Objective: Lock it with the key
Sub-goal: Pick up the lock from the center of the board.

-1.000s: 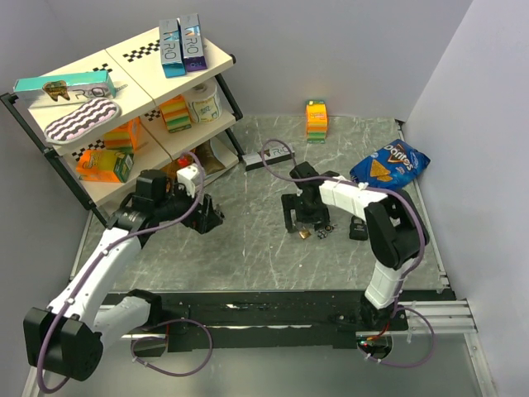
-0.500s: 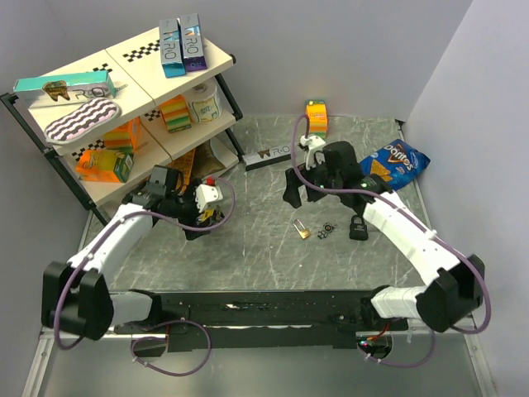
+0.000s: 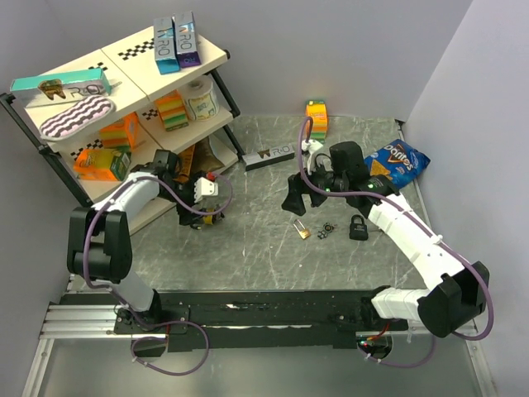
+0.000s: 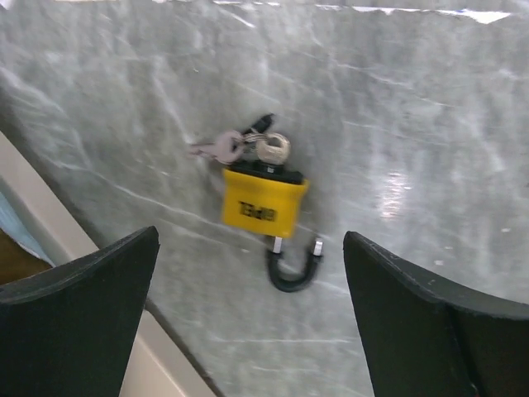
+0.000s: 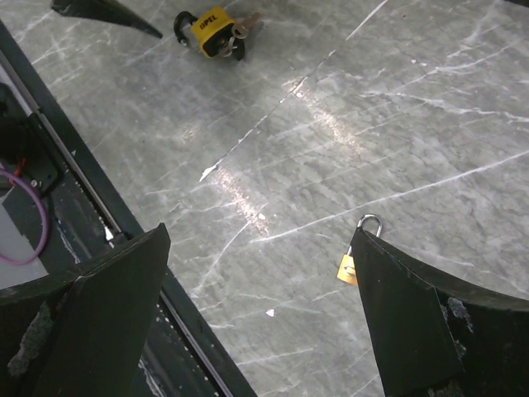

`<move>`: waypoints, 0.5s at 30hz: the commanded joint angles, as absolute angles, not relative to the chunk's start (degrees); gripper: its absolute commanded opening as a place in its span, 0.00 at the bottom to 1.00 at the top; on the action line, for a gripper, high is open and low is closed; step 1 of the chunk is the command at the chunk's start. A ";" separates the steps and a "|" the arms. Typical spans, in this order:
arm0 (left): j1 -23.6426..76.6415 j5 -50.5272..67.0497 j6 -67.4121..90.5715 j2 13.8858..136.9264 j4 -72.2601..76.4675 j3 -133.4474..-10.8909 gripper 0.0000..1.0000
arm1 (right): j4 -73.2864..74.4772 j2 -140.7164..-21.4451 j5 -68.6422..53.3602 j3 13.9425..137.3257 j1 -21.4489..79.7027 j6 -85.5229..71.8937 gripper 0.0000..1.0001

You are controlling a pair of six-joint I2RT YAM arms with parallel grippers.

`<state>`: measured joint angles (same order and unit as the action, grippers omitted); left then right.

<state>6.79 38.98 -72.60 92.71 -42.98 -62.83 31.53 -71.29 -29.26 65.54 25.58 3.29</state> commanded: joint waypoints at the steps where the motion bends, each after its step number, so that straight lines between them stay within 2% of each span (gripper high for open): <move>1: 5.80 42.72 -79.10 97.38 -44.39 -65.21 0.99 | 32.60 -71.37 -32.16 65.74 24.70 3.78 0.99; 7: 5.80 42.36 -80.07 100.55 -44.39 -65.66 0.94 | 33.22 -72.24 -33.75 66.00 24.00 3.78 0.99; 15: 7.29 39.56 -78.66 97.03 -41.84 -60.65 0.94 | 34.10 -74.09 -36.21 66.53 23.82 3.52 0.99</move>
<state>7.03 39.09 -76.97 99.37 -42.30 -62.28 34.06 -73.38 -33.80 65.54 24.27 3.29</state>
